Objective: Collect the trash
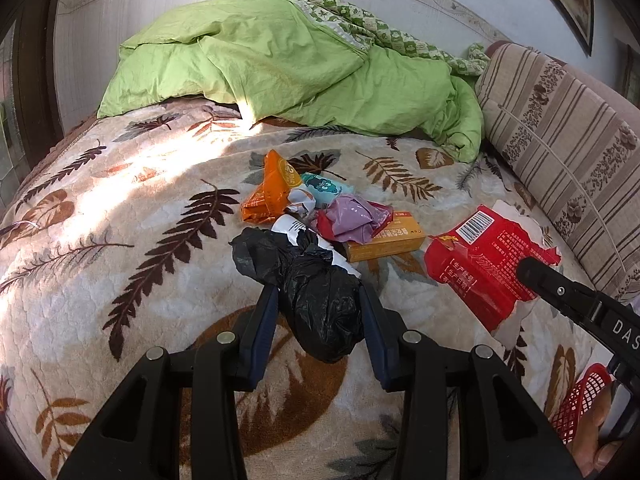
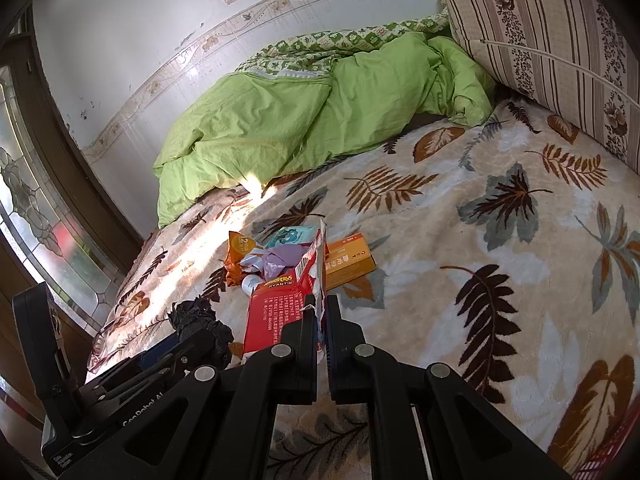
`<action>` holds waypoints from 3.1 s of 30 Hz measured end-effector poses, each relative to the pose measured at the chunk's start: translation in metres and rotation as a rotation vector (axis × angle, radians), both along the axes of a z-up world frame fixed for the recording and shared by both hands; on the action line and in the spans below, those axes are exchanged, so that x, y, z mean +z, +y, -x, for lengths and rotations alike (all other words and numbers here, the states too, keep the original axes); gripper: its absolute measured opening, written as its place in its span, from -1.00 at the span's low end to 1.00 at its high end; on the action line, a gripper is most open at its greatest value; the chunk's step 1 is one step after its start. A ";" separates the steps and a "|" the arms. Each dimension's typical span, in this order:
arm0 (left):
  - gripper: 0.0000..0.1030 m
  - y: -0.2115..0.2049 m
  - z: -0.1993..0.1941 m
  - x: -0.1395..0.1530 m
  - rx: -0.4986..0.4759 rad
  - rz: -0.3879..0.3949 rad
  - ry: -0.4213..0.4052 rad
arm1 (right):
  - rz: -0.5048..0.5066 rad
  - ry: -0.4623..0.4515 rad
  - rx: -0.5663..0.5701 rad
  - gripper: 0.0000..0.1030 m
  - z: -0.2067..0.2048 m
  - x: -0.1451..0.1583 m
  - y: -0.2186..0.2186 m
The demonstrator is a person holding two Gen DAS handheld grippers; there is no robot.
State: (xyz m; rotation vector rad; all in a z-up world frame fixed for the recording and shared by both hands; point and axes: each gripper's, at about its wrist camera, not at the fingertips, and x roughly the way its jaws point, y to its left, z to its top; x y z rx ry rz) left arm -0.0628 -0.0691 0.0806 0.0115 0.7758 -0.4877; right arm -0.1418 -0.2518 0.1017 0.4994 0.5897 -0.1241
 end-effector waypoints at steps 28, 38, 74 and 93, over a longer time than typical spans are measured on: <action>-0.23 0.029 0.024 0.018 0.076 -0.055 -0.016 | -0.062 -0.022 0.017 -0.92 -0.007 -0.002 0.002; -0.23 0.049 0.065 0.035 0.079 -0.071 -0.003 | -0.011 -0.045 0.020 -0.92 0.009 0.007 0.006; -0.23 0.043 0.103 0.051 0.060 -0.078 -0.023 | -0.014 -0.042 0.021 -0.93 0.041 0.003 0.006; -0.23 0.023 0.108 0.053 -0.005 -0.047 -0.022 | -0.022 -0.059 -0.010 -0.93 0.064 0.009 -0.007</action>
